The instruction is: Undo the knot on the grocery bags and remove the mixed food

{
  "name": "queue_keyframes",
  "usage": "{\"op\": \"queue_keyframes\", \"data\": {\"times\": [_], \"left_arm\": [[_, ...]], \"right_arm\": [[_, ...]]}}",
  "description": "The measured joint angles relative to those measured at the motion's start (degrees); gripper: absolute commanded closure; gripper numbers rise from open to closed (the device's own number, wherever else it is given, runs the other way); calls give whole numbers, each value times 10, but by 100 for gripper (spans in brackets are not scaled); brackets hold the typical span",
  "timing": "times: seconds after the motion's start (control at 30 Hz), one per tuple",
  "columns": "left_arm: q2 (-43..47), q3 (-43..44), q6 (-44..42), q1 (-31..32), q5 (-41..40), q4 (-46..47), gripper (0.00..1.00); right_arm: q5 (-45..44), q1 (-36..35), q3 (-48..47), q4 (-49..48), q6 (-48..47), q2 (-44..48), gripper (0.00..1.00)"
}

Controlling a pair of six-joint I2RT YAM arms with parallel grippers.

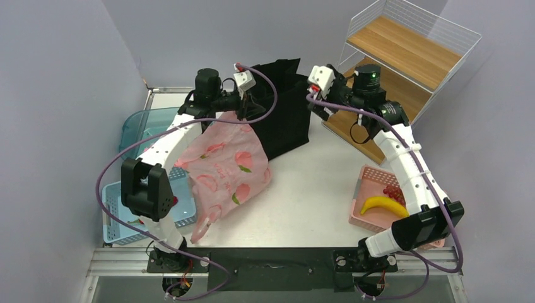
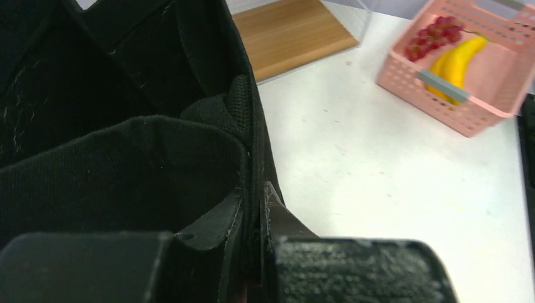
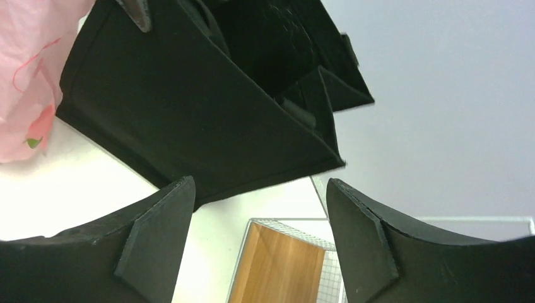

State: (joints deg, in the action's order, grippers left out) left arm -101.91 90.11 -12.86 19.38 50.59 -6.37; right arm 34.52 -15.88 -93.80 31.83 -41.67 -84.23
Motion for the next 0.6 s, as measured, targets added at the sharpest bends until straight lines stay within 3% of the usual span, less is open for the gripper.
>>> {"op": "queue_keyframes", "data": {"times": [0.3,0.43,0.47,0.5,0.53,0.57,0.6], "left_arm": [[113,-83,-89,38,45,-107,100],[157,-110,-118,51,56,-150,97],[166,-112,-123,53,57,-161,92],[174,-114,-127,54,57,-171,80],[183,-116,-130,55,57,-181,72],[191,-119,-132,55,57,-187,46],[200,-122,-129,55,56,-191,34]], "right_arm": [[-2,-82,20,99,-127,25,28],[-14,-109,31,134,-168,25,35],[-18,-113,37,142,-175,24,47],[-21,-116,40,152,-179,21,54],[-24,-118,41,164,-185,17,70],[-27,-119,41,174,-188,12,78],[-29,-119,41,188,-193,7,92]]}}
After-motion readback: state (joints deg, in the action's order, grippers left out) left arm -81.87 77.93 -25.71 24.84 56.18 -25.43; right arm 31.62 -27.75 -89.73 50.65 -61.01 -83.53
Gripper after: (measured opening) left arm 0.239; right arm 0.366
